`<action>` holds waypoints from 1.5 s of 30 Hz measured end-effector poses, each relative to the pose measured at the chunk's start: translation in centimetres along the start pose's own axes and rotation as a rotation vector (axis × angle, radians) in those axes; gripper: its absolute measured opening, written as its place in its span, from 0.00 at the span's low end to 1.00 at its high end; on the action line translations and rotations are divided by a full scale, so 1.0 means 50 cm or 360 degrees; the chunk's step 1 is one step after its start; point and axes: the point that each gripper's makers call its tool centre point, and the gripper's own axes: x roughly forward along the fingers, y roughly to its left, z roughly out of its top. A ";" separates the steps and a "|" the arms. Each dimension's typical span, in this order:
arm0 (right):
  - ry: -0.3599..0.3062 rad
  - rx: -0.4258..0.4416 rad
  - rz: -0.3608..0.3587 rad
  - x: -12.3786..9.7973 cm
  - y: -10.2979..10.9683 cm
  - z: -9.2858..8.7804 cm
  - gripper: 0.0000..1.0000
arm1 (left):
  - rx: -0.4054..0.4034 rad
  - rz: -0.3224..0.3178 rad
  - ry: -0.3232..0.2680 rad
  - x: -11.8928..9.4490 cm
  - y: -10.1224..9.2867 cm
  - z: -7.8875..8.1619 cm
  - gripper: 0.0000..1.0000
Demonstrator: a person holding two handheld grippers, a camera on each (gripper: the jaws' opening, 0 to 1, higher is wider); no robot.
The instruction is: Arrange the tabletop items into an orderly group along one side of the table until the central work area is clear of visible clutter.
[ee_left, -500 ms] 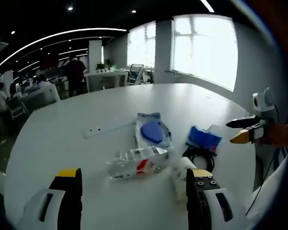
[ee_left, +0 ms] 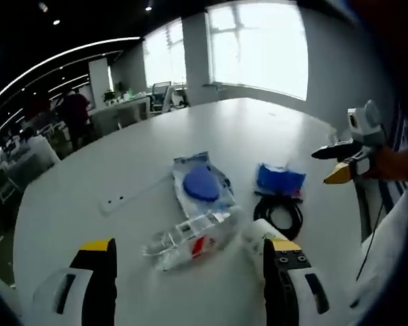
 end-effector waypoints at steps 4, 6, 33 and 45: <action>-0.0002 0.0010 -0.0002 -0.002 -0.002 -0.001 0.94 | 0.0068 0.0002 0.0028 0.004 0.005 0.008 0.87; -0.0005 0.0010 -0.0006 -0.004 -0.005 0.000 0.94 | 0.0075 -0.0032 0.0021 0.006 0.002 0.013 0.87; -0.0002 0.0048 -0.0025 -0.003 -0.012 -0.008 0.92 | 0.0653 -0.0384 0.0294 0.097 -0.021 0.025 0.77; -0.0011 0.0070 -0.0042 -0.005 -0.030 -0.009 0.91 | 0.0944 -0.0551 0.0344 0.146 -0.053 0.051 0.75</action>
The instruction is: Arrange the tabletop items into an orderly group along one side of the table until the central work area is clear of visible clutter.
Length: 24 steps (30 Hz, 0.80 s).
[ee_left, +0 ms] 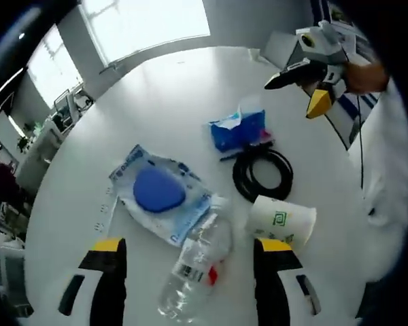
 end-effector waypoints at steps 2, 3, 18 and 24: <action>0.0005 0.0002 -0.0004 0.000 -0.002 0.000 0.91 | 0.0046 0.0011 0.0030 0.007 0.007 0.000 0.77; 0.0003 0.0004 -0.0009 0.001 -0.003 0.000 0.91 | 0.0101 -0.0040 0.0012 0.014 0.001 0.006 0.75; 0.0004 0.0021 -0.0031 -0.003 -0.018 -0.004 0.91 | 0.0198 -0.0178 0.0008 0.058 -0.028 0.046 0.72; 0.0000 0.0025 -0.0039 -0.008 -0.019 -0.003 0.91 | 0.0251 -0.0220 0.0000 0.077 -0.038 0.067 0.65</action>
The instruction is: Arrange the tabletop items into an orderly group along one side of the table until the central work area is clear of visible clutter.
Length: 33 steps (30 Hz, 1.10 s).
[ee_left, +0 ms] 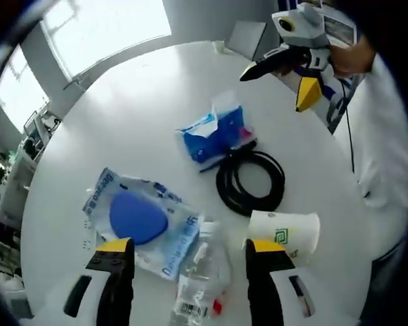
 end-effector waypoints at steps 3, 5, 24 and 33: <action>-0.0007 0.0010 -0.0010 0.001 -0.009 0.004 0.91 | 0.0040 -0.0008 0.0045 0.009 0.000 -0.002 0.66; -0.0019 0.0018 -0.0008 0.000 -0.010 0.005 0.91 | 0.0084 -0.0071 0.0028 0.014 -0.010 0.003 0.60; -0.0008 0.0036 -0.0040 -0.005 -0.019 -0.004 0.89 | 0.0148 -0.0186 0.0092 0.071 -0.016 0.003 0.58; -0.0008 0.0057 -0.0057 -0.012 -0.022 -0.005 0.89 | 0.0221 -0.0245 0.0124 0.087 -0.024 -0.006 0.46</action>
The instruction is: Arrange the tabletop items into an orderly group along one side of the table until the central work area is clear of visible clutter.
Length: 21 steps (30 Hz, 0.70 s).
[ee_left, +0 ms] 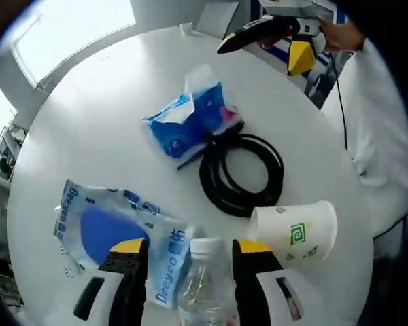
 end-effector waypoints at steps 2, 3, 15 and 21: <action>0.0004 0.0003 -0.0005 -0.002 0.001 0.000 0.89 | -0.0010 -0.0035 0.0035 0.009 -0.006 -0.008 0.46; 0.0000 0.0006 -0.0003 0.000 -0.002 0.000 0.89 | 0.0017 -0.0033 0.0039 0.012 -0.006 -0.008 0.47; 0.0000 0.0036 -0.0024 -0.005 -0.013 -0.005 0.88 | 0.0101 -0.0074 0.0101 0.036 -0.020 -0.019 0.29; 0.0000 0.0056 -0.0032 -0.008 -0.021 -0.007 0.86 | 0.0035 -0.0129 0.0112 0.043 -0.027 -0.016 0.27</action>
